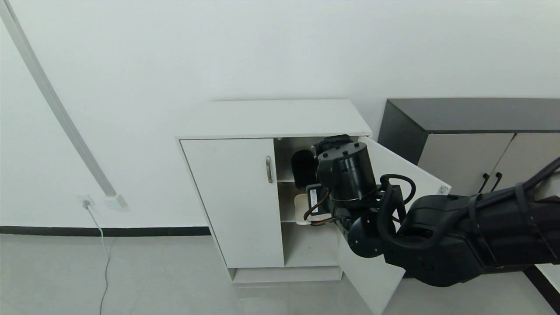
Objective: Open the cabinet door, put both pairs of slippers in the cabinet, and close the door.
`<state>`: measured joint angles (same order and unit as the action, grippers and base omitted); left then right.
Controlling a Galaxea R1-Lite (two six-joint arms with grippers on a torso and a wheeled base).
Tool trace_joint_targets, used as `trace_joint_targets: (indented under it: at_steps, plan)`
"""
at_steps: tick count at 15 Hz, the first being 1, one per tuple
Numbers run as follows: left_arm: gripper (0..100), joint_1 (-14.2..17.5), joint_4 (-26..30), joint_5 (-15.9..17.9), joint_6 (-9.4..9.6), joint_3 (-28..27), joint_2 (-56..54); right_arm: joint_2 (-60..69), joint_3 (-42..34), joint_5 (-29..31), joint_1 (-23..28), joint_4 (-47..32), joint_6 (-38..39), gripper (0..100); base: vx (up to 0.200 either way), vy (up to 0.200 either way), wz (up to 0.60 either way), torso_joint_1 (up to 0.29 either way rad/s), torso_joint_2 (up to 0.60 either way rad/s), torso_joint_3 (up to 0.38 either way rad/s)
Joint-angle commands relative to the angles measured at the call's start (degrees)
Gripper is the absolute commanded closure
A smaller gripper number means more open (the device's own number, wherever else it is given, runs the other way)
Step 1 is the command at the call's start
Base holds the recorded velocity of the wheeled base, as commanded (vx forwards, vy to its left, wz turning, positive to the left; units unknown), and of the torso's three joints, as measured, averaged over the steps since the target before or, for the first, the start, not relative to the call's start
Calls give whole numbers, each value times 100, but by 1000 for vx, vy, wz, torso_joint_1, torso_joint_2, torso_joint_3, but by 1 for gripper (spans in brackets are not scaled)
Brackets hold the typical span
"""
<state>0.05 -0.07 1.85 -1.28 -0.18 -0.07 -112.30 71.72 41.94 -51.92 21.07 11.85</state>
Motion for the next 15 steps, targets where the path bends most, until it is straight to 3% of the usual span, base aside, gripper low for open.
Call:
trace_joint_targets:
  at_steps: [1,15]
  plan:
    - [100,4,-1,-1,-4,1,7,-38,0,-1,-2,3,2,100,0,0,0,217,-530,-315]
    - [100,4,-1,-1,-4,9,7,-55,0,-1,-2,3,2,100,0,0,0,226,-508,-288]
